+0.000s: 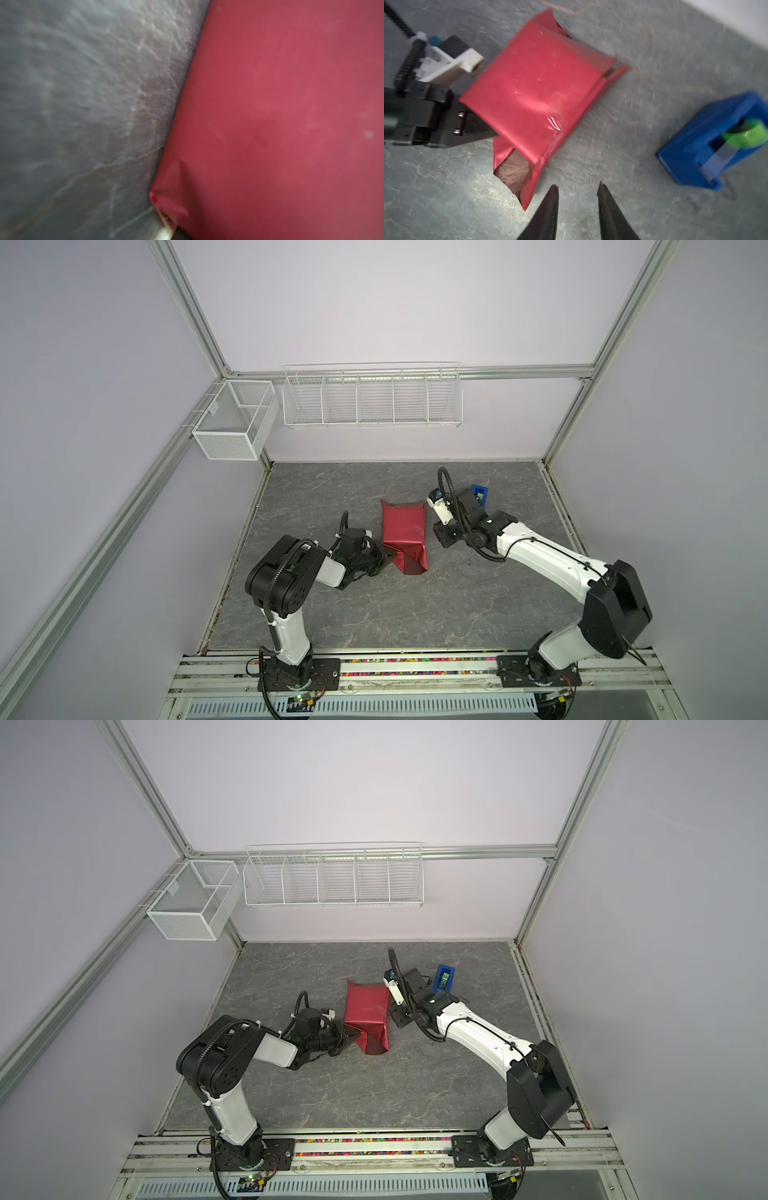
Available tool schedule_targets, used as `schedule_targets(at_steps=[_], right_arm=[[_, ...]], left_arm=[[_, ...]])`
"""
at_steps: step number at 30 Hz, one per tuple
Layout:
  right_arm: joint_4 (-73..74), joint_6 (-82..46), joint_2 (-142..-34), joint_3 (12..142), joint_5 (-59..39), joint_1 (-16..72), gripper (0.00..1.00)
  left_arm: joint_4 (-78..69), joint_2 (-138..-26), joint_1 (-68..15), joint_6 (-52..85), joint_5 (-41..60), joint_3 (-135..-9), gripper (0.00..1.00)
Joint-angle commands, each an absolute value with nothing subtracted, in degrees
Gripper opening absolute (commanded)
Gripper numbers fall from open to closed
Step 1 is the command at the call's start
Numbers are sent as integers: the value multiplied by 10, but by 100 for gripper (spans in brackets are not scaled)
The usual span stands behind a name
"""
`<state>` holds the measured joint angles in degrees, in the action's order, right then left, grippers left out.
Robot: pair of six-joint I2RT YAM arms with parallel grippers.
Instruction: Wrap the gift box in paper
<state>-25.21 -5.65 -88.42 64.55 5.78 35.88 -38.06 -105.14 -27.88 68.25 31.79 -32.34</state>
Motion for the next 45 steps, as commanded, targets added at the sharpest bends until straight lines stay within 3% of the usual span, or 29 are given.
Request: schedule_targets(at_steps=[1, 7, 14, 26, 45], right_arm=[[-270, -205, -893, 594, 6, 358, 32], [-187, -266, -920, 540, -76, 364, 23], [-160, -279, -971, 568, -93, 395, 20], [-128, -313, -1007, 593, -54, 420, 19], [43, -416, -1045, 549, -16, 432, 17]], left_arm=[[-372, -1062, -280, 675, 316, -330, 6], [-368, -1067, -281, 673, 316, -334, 6], [-366, -1069, -281, 673, 316, -331, 5], [-370, -1072, -280, 673, 317, -330, 5], [-366, -1072, -281, 671, 317, -328, 4]])
